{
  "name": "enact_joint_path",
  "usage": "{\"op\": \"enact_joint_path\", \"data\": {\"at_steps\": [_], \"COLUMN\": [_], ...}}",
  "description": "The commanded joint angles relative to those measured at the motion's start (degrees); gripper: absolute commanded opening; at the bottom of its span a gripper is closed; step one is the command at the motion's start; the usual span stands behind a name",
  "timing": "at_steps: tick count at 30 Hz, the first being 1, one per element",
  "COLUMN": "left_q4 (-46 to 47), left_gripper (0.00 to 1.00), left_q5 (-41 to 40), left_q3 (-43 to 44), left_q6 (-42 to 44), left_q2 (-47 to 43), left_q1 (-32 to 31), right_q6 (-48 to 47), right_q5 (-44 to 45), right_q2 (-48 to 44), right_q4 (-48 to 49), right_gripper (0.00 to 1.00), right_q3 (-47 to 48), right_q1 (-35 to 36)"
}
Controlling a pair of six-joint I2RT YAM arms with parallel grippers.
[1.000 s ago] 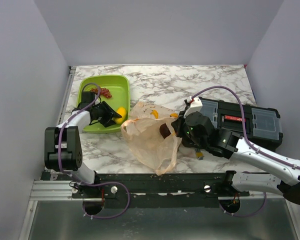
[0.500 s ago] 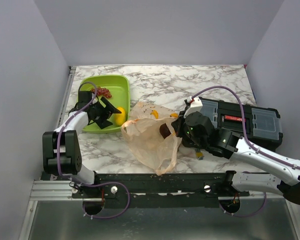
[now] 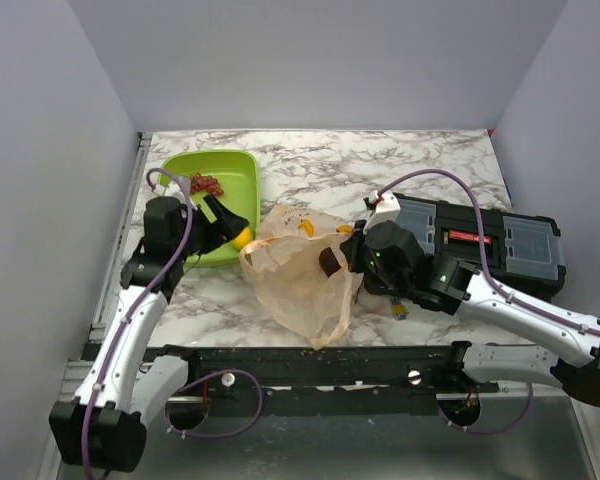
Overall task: Take the fake fruits out of the plastic bag
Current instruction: Place the fake fruit in the bin, then adjust the plastic bag at the center of the board.
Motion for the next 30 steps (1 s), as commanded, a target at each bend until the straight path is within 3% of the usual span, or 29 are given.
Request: {"op": "enact_joint_path", "data": {"at_steps": [1,6,14,18,22,25,30], "left_q4": [-3.0,-4.7,-0.3,3.4,12.9,16.1,12.4], "left_gripper": [0.79,0.79,0.79,0.79,0.78,0.76,0.74], "left_q5": [-7.7,-11.2,-2.7,8.6,19.9,17.5,0.1], "left_q3": [-5.5,-4.8,5.6,8.9,4.3,0.5,-2.0], "left_q6": [3.6,6.7,15.3,15.6,7.3,6.3,10.4], "left_q2": [-8.5,-18.9,-25.8,-24.1,-21.3,-19.6,-15.2], "left_q1": [-10.5,-13.9,-13.9,-13.9,-16.1,-23.2,-35.8], "right_q6": [-2.1,-5.0,-6.0,-5.8,-5.7,-5.5,-4.8], "right_q5": [1.9,2.5,-0.8,-1.6,-1.5,-1.6,-1.5], "right_q2": [2.5,9.1,16.0,16.0,15.1,13.4,10.4], "right_q4": [1.1,-0.2,0.1,0.6,0.8,1.7,2.8], "right_gripper": [0.01,0.01,0.01,0.01,0.01,0.01,0.01], "right_q3": [3.5,9.5,13.8,13.4,13.2,12.3,10.0], "right_q1": [-0.6,-1.1,-1.7,-1.8,-1.8,-1.8,-1.8]}}
